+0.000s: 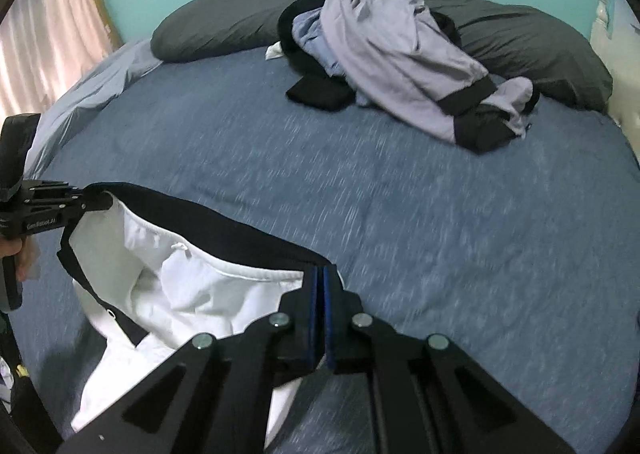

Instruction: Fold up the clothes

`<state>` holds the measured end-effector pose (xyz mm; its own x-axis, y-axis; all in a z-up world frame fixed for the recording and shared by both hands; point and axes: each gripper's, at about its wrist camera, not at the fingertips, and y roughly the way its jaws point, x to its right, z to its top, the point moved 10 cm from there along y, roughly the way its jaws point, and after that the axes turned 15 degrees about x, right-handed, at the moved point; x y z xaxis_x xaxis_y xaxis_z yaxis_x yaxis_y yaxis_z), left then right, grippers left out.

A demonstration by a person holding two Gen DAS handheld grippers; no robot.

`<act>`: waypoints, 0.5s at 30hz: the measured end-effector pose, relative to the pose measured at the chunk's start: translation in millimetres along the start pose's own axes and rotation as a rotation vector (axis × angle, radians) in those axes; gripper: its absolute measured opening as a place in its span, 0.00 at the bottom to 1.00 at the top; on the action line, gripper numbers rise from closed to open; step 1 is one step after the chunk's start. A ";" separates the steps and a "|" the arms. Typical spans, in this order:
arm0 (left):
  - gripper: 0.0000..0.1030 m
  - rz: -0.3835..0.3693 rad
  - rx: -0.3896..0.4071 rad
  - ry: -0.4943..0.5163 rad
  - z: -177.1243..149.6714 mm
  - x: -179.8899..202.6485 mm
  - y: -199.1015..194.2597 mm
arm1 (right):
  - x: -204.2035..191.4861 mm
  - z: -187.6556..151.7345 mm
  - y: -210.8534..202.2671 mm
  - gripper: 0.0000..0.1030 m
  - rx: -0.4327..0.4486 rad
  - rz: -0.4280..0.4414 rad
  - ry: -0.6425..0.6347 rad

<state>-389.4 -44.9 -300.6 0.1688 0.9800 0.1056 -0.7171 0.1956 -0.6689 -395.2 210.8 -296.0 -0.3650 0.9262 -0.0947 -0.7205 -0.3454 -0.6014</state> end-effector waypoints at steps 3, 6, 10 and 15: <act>0.05 0.003 0.005 -0.001 20.3 -5.5 11.3 | 8.4 21.2 12.0 0.03 0.009 -0.005 0.005; 0.05 0.008 0.007 -0.010 38.5 -13.1 24.2 | 16.1 39.4 24.5 0.02 0.015 -0.015 0.004; 0.05 0.017 0.007 -0.045 60.3 -23.5 40.8 | 25.5 65.0 43.3 0.02 0.028 -0.037 0.004; 0.05 0.029 0.014 -0.045 87.8 -31.3 58.8 | 36.1 101.9 66.2 0.02 0.052 -0.066 -0.005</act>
<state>-496.2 -60.8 -278.7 0.1170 0.9859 0.1195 -0.7309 0.1670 -0.6617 -516.2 206.0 -258.4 -0.3184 0.9465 -0.0527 -0.7723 -0.2913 -0.5645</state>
